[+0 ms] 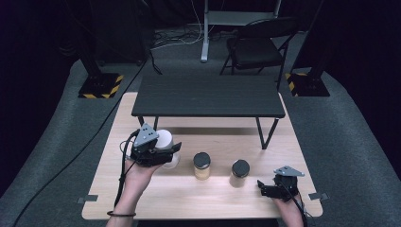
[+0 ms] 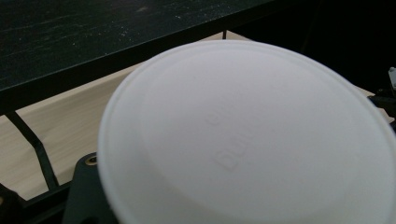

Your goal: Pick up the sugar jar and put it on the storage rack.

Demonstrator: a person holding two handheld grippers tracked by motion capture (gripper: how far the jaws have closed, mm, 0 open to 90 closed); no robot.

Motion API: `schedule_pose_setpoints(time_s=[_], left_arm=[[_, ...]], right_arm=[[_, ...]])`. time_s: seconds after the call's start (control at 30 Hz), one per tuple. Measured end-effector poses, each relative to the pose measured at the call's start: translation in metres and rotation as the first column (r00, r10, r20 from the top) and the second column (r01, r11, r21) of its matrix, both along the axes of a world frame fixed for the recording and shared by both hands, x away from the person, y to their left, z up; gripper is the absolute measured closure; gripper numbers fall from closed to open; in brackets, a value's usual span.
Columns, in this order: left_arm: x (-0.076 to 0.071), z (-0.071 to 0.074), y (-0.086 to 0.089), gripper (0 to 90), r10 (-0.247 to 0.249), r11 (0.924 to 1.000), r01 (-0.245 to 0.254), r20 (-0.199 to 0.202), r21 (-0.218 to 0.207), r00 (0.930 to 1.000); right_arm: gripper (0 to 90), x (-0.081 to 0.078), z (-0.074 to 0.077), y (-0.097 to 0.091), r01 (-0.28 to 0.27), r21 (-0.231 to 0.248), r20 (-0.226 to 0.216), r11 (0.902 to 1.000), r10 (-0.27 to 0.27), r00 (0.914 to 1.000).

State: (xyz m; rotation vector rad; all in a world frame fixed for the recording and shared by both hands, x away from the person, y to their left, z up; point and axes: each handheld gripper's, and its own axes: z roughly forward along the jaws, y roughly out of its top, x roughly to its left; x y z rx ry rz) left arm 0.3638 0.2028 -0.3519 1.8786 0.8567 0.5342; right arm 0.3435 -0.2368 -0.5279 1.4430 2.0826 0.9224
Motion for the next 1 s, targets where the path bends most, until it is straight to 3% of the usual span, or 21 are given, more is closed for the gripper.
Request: schedule_pose_setpoints(time_s=[1.0], left_arm=[[0.017, 0.032, -0.010, 36.0, -0.005, 0.9999, 0.005, 0.011, 0.013, 0.9999]], right_arm=[[5.8, 0.000, 0.000, -0.001, -0.002, 0.004, -0.001, 1.0000, 0.002, 1.0000]])
